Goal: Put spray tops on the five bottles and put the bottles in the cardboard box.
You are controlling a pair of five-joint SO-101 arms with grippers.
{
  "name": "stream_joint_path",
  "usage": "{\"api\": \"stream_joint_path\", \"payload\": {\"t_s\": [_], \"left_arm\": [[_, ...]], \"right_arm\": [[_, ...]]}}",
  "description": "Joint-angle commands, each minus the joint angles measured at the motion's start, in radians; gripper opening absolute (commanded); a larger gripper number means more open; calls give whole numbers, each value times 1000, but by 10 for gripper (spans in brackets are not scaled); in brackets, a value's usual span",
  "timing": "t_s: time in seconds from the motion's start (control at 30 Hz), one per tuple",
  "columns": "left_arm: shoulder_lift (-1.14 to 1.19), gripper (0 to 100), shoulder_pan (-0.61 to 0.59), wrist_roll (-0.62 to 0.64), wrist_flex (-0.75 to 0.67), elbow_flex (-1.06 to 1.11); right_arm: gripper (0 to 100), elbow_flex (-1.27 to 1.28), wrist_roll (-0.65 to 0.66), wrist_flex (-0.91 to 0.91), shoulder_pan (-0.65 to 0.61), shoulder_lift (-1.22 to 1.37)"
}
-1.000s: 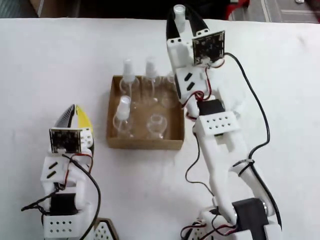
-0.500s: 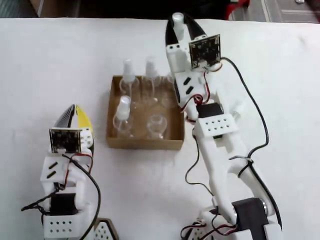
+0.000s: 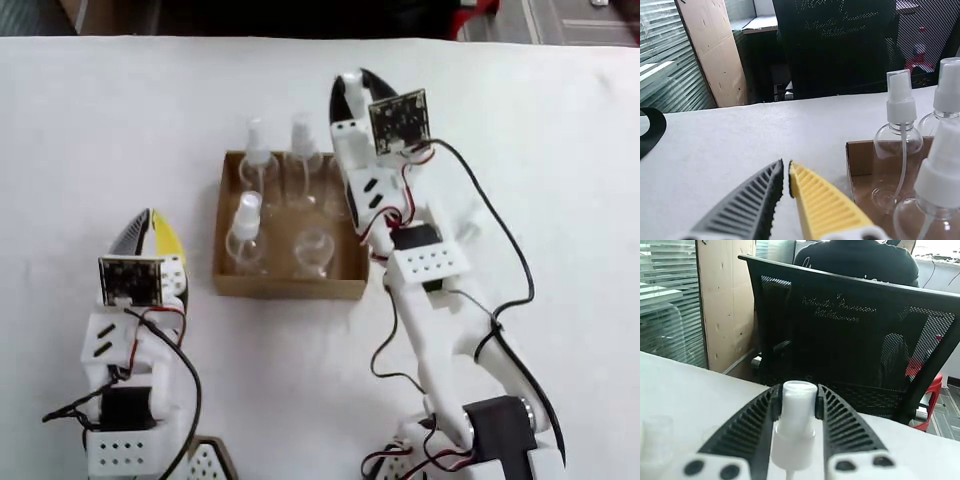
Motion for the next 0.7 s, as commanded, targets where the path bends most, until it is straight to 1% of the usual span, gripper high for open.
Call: {"api": "stream_joint_path", "payload": {"t_s": [0.0,0.3,0.67], "left_arm": [[-10,24,7,-9,-21,-3],[-10,24,7,-9,-20,-3],[-10,24,7,-9,-21,-3]], "right_arm": [[16,11,11,-24,-8,-7],[16,71,11,-24,-73,-7],[16,112,9,-24,-73,-7]]}}
